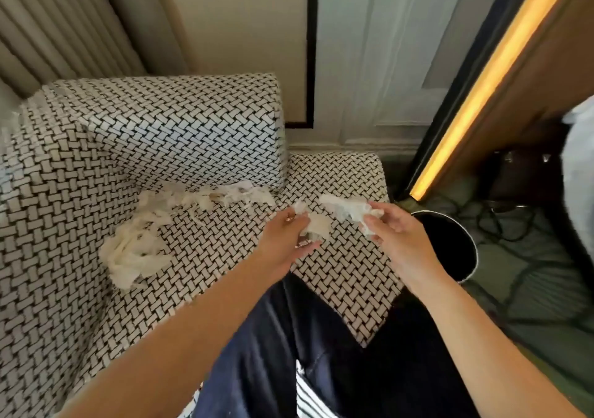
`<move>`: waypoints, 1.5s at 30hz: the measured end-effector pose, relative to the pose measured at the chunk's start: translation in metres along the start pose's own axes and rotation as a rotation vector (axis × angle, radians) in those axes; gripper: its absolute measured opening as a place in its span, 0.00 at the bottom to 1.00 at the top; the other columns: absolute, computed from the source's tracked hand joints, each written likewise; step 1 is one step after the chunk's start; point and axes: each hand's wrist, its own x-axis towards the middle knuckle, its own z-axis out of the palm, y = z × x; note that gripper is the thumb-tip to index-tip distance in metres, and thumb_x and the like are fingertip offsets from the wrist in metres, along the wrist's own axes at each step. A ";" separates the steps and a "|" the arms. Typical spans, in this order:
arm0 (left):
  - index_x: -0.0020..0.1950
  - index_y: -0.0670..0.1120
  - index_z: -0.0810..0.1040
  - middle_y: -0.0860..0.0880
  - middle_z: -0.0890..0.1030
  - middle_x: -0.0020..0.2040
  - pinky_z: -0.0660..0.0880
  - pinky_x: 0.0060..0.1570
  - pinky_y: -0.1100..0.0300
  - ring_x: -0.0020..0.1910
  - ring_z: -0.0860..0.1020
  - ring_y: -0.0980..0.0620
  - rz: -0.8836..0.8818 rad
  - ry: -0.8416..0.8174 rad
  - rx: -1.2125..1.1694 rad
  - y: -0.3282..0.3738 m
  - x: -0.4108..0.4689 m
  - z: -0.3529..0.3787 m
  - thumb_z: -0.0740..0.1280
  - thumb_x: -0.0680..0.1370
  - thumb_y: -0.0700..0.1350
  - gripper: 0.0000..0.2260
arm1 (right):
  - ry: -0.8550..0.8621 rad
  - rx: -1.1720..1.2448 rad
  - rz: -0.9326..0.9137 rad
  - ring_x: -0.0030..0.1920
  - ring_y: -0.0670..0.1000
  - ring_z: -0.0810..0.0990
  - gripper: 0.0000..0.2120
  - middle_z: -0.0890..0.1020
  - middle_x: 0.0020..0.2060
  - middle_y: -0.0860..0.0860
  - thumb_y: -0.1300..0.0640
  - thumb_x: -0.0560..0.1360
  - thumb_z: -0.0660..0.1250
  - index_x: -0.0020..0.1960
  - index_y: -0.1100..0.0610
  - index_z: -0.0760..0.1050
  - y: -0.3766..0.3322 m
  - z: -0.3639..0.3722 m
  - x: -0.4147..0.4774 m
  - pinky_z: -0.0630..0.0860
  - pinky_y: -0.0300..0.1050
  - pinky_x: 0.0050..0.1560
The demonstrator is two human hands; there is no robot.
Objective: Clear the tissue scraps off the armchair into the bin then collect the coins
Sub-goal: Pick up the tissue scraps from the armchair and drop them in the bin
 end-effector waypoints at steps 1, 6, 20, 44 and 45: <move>0.59 0.40 0.72 0.40 0.76 0.55 0.80 0.48 0.55 0.54 0.78 0.43 -0.018 0.000 0.007 -0.001 0.004 0.008 0.63 0.78 0.38 0.10 | 0.023 0.034 0.022 0.53 0.48 0.80 0.10 0.82 0.52 0.48 0.56 0.74 0.69 0.54 0.48 0.78 0.004 -0.006 0.002 0.75 0.43 0.54; 0.52 0.39 0.71 0.45 0.77 0.46 0.78 0.44 0.56 0.45 0.78 0.49 -0.127 -0.056 0.087 -0.028 0.051 0.095 0.61 0.80 0.42 0.06 | 0.288 0.162 0.184 0.53 0.52 0.80 0.12 0.81 0.52 0.52 0.57 0.75 0.67 0.58 0.52 0.76 0.041 -0.078 0.030 0.76 0.48 0.54; 0.57 0.42 0.78 0.41 0.77 0.54 0.76 0.45 0.56 0.52 0.75 0.46 -0.480 -0.078 -0.008 -0.085 0.127 0.184 0.64 0.79 0.41 0.09 | 0.652 1.155 0.642 0.48 0.50 0.76 0.15 0.78 0.57 0.54 0.57 0.79 0.63 0.64 0.59 0.71 0.123 -0.190 0.104 0.73 0.40 0.49; 0.51 0.37 0.80 0.41 0.81 0.46 0.79 0.36 0.63 0.43 0.80 0.49 -0.518 -0.270 0.303 -0.088 0.132 0.210 0.67 0.75 0.36 0.06 | 0.012 0.089 0.362 0.51 0.48 0.82 0.10 0.84 0.50 0.51 0.54 0.76 0.68 0.56 0.53 0.79 0.113 -0.179 0.091 0.79 0.42 0.52; 0.50 0.37 0.80 0.41 0.81 0.45 0.80 0.38 0.62 0.42 0.81 0.49 -0.522 -0.257 0.291 -0.087 0.132 0.211 0.68 0.75 0.36 0.05 | 0.025 0.094 0.351 0.51 0.48 0.83 0.10 0.84 0.49 0.50 0.53 0.75 0.68 0.56 0.53 0.79 0.112 -0.180 0.090 0.79 0.41 0.51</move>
